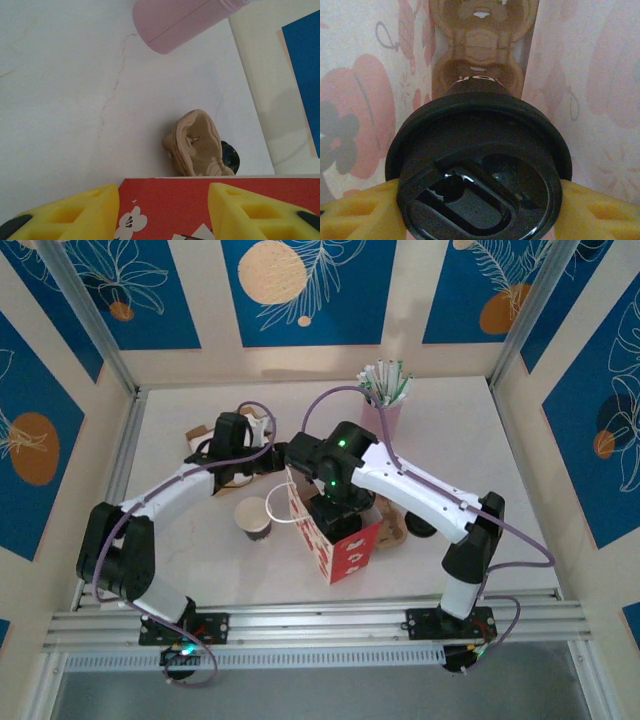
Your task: Pack the takeout coffee
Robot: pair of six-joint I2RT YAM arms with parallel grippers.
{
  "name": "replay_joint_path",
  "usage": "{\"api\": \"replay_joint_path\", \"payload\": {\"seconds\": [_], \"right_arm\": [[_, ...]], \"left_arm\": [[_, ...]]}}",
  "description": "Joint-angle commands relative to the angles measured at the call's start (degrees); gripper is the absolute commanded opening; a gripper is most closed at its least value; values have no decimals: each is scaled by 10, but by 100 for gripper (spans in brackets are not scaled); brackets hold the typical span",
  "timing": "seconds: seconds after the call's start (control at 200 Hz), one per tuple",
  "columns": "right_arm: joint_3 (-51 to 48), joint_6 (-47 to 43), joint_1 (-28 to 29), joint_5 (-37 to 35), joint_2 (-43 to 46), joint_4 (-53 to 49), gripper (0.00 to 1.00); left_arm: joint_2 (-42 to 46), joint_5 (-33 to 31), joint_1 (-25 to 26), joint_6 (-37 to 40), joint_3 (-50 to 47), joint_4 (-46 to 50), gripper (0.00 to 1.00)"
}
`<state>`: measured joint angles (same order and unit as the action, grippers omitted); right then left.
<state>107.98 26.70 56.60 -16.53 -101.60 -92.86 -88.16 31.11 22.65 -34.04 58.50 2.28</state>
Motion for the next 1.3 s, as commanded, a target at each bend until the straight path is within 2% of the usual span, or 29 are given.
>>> {"api": "replay_joint_path", "payload": {"seconds": [0.0,1.296], "right_arm": [[-1,18,-2,-8,-4,-88,58],[-56,55,23,-8,1,-29,58]], "left_arm": [[18,10,4,2,-6,-11,50],[35,-4,5,15,-5,16,50]]}}
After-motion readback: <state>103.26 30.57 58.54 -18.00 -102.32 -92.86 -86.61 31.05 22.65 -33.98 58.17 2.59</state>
